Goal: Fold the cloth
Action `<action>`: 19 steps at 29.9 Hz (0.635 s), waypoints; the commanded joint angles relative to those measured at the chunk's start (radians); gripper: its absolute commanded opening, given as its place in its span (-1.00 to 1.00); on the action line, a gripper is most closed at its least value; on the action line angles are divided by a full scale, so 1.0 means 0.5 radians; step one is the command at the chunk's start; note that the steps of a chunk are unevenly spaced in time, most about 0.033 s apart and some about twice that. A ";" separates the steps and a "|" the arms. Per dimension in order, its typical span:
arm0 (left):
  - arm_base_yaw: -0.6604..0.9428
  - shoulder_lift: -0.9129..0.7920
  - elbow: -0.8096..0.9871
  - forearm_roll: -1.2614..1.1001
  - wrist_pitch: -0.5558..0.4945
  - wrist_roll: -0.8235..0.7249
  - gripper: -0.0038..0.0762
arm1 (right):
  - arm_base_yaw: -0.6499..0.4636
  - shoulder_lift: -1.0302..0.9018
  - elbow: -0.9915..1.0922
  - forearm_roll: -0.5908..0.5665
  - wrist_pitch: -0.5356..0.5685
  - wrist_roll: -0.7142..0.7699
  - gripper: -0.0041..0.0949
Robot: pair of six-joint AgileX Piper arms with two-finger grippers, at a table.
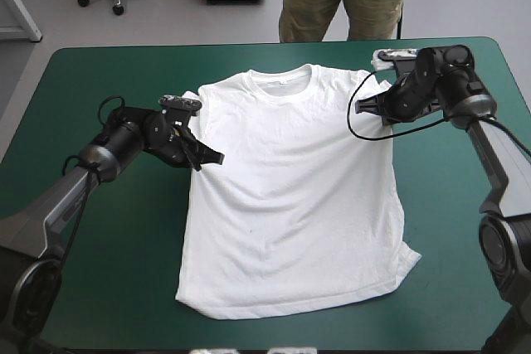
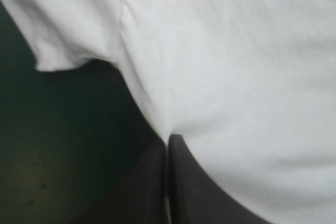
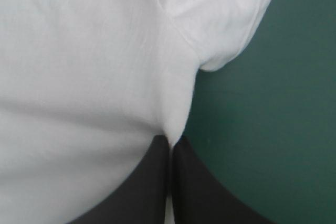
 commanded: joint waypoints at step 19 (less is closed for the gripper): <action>-0.011 -0.457 -1.201 0.107 0.119 0.030 -0.93 | -0.001 -0.932 -0.089 0.015 -0.163 -0.169 -0.95</action>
